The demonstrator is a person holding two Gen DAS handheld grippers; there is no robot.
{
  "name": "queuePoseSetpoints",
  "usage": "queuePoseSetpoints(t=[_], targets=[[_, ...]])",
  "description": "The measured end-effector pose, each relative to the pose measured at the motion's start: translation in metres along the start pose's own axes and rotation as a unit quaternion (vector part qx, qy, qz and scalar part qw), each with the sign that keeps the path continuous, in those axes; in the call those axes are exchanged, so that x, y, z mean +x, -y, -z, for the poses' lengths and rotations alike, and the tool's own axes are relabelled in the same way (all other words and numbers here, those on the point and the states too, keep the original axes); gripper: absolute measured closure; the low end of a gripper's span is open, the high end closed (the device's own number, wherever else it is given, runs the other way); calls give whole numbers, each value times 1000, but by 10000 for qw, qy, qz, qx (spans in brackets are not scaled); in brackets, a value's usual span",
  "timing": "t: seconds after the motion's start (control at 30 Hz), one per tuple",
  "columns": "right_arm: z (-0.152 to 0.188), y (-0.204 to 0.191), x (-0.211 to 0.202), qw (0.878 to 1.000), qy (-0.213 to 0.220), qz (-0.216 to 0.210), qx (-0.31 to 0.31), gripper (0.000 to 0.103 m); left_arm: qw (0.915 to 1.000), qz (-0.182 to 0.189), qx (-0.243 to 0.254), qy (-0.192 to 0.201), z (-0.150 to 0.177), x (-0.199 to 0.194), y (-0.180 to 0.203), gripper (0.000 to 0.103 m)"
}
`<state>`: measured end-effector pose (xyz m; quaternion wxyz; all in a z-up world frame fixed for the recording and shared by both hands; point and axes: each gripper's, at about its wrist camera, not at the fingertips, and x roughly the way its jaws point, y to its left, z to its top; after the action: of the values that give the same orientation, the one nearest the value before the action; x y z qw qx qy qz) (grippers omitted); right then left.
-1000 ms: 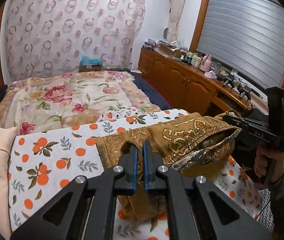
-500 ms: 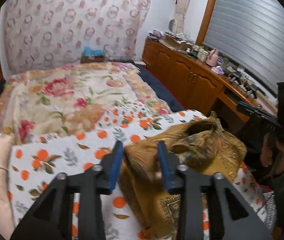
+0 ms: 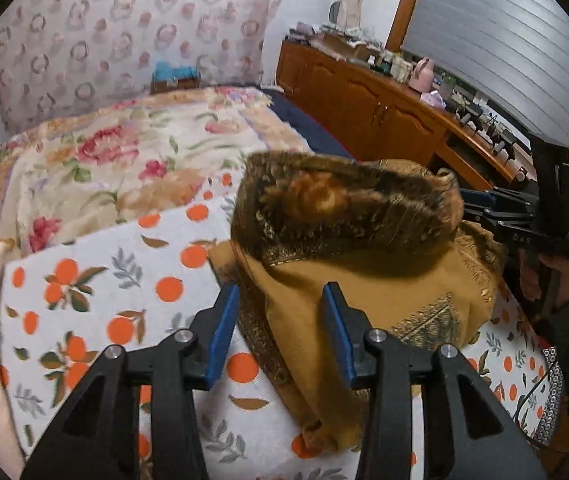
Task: Fold small clothes
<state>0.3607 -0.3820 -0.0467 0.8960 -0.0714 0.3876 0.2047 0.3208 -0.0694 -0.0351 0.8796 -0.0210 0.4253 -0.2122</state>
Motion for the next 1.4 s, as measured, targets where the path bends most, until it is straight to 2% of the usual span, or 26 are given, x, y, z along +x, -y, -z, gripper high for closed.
queuePoseSetpoints(t=[0.03, 0.1, 0.2, 0.3, 0.37, 0.53, 0.63, 0.8, 0.87, 0.9, 1.0, 1.13, 1.4], targets=[[0, 1, 3, 10000, -39, -32, 2, 63, 10000, 3, -1, -40, -1, 5, 0, 61], [-3, 2, 6, 9999, 1, -144, -64, 98, 10000, -5, 0, -73, -4, 11, -1, 61], [-6, 8, -3, 9991, 367, -226, -33, 100, 9999, -38, -83, -65, -9, 20, -4, 61], [-7, 28, -14, 9961, 672, 202, 541, 101, 9996, -139, -246, -2, -11, 25, -12, 61], [-6, 36, -12, 9951, 592, 366, 698, 101, 9993, -203, -318, -19, -11, 28, -17, 61], [-4, 37, 0, 9963, 337, 331, 715, 100, 9987, -294, -355, -223, -8, 42, -23, 61], [-6, 39, 2, 9959, 341, 316, 777, 95, 9988, -311, -308, -239, -7, 47, -24, 61], [-2, 36, 6, 9967, 134, 254, 763, 57, 9987, -438, -113, -215, -10, 53, -19, 59], [1, 38, 13, 9967, -33, 104, 810, 48, 9989, -386, -168, -211, -12, 54, -18, 59], [3, 38, 18, 9961, -190, -72, 857, 48, 9991, -285, -222, -225, -13, 54, -19, 59], [6, 35, 24, 9962, -324, -19, 808, 46, 9990, 5, -342, -289, -15, 54, -23, 60], [6, 37, 28, 9947, -452, -109, 912, 46, 9987, 115, -405, -281, -16, 53, -27, 61], [5, 30, 30, 9964, -450, -47, 721, 39, 9991, 38, -294, -292, -17, 54, -23, 61]])
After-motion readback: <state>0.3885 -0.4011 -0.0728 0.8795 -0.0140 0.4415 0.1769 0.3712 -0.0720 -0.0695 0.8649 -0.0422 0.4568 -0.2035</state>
